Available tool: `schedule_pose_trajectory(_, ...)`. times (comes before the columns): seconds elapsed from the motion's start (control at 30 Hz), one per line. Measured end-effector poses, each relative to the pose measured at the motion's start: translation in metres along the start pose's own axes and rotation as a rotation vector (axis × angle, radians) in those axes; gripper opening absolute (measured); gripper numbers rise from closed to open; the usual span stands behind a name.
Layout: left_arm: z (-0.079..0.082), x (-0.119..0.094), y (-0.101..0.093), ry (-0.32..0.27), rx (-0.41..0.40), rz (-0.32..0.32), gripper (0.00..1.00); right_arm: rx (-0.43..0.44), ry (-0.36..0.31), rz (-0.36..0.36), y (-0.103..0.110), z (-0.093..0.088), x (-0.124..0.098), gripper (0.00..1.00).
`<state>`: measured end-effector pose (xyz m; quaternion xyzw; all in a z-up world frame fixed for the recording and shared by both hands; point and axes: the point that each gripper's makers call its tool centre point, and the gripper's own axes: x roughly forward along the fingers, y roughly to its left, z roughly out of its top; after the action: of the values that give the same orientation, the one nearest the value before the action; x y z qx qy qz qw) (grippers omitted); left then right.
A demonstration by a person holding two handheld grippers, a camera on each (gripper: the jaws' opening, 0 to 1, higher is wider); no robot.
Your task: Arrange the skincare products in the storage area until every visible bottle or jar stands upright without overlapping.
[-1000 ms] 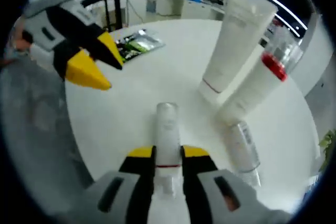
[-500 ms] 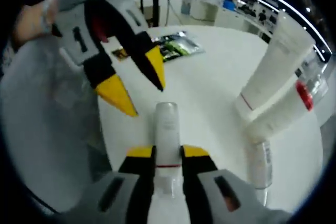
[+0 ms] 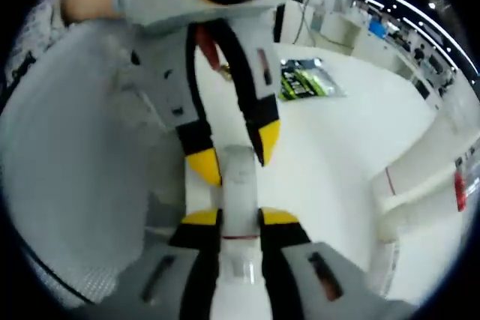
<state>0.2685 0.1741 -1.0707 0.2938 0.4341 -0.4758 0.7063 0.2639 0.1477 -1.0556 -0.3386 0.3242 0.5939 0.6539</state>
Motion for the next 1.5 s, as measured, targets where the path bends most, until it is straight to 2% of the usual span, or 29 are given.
schedule_pose_trajectory(0.03,-0.003,0.001,-0.001,0.021,0.025,0.000,0.25,-0.009,0.001,0.003,0.001,0.000,0.000,0.17)
schedule_pose_trajectory(0.07,0.001,0.001,-0.005,0.001,0.032,-0.015,0.25,-0.018,0.006,0.007,0.002,0.000,0.001,0.18)
schedule_pose_trajectory(0.17,-0.001,0.000,-0.006,-0.001,0.024,-0.032,0.22,-0.033,0.023,-0.010,-0.001,-0.004,0.001,0.19)
schedule_pose_trajectory(0.53,-0.003,-0.001,-0.008,0.010,0.043,-0.036,0.19,0.023,0.010,-0.019,-0.005,-0.007,-0.001,0.22)
schedule_pose_trajectory(0.67,-0.007,-0.003,-0.005,0.022,0.023,-0.038,0.19,0.052,0.055,-0.033,-0.011,-0.019,-0.003,0.23)
schedule_pose_trajectory(0.87,-0.009,-0.003,-0.003,0.027,0.016,-0.034,0.20,0.073,0.077,-0.051,-0.015,-0.026,-0.005,0.24)
schedule_pose_trajectory(0.93,-0.008,-0.003,-0.003,0.026,0.017,-0.032,0.20,0.074,0.116,-0.070,-0.017,-0.035,-0.004,0.25)
schedule_pose_trajectory(0.97,-0.009,-0.003,-0.003,0.027,0.017,-0.031,0.20,0.083,0.095,-0.070,-0.018,-0.032,-0.005,0.25)
schedule_pose_trajectory(1.1,-0.008,-0.003,-0.002,0.026,0.017,-0.029,0.20,0.104,0.098,-0.067,-0.018,-0.034,-0.005,0.25)
schedule_pose_trajectory(1.33,-0.008,-0.004,-0.001,0.028,0.025,-0.009,0.20,0.107,0.135,-0.051,-0.013,-0.030,-0.011,0.22)
schedule_pose_trajectory(1.5,-0.009,-0.005,0.006,0.031,0.015,0.013,0.21,0.154,0.067,-0.030,-0.012,-0.012,-0.024,0.20)
